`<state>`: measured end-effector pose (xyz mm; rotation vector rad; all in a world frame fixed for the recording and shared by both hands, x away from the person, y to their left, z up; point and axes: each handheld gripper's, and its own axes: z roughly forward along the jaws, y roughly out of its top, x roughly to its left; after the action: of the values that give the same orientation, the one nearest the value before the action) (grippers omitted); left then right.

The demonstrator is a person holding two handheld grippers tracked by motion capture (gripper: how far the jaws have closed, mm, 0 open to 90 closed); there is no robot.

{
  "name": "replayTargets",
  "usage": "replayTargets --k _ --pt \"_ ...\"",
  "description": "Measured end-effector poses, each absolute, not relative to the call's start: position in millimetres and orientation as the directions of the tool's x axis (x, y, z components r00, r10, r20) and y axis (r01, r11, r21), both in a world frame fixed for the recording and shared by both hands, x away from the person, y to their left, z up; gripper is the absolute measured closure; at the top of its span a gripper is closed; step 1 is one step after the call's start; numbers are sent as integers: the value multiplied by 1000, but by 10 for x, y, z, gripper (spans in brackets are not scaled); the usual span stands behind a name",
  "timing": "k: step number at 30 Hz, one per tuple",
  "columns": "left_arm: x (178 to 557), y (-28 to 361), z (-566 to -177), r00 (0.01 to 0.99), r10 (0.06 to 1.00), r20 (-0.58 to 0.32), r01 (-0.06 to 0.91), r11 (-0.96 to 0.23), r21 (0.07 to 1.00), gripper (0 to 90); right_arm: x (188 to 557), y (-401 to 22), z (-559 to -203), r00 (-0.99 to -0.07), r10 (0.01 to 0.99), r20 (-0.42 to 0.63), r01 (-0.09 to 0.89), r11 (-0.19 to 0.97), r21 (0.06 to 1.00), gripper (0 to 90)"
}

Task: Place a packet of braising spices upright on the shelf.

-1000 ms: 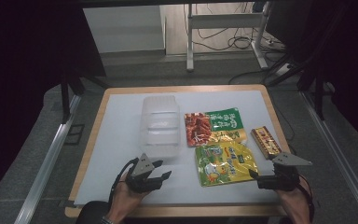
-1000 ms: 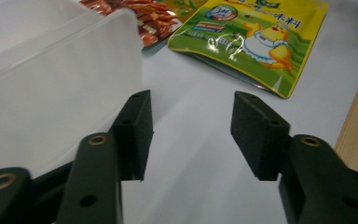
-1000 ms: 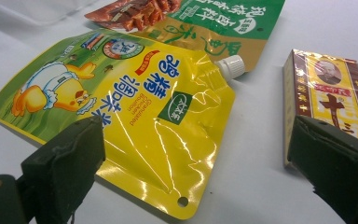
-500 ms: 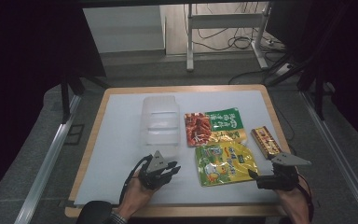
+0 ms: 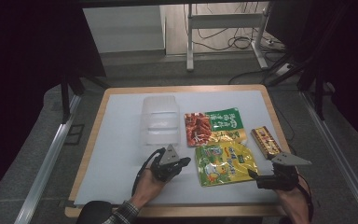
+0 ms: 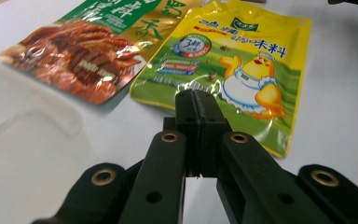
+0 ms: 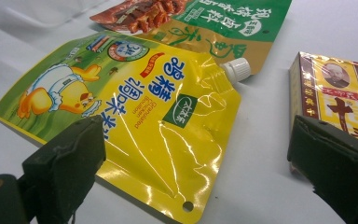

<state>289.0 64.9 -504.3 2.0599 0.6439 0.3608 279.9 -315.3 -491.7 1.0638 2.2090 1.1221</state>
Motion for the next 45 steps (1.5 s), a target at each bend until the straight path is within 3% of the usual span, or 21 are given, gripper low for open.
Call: replayTargets --k 21,45 --pt "3188 70 -5265 843 538 10 300 -484 822 896 2833 -3178 -4945 -595 803 -24 463 366 807 47" --pt "3147 75 -5403 828 556 64 319 -563 762 900 2915 -3170 -5012 -609 790 67 520 334 786 46"
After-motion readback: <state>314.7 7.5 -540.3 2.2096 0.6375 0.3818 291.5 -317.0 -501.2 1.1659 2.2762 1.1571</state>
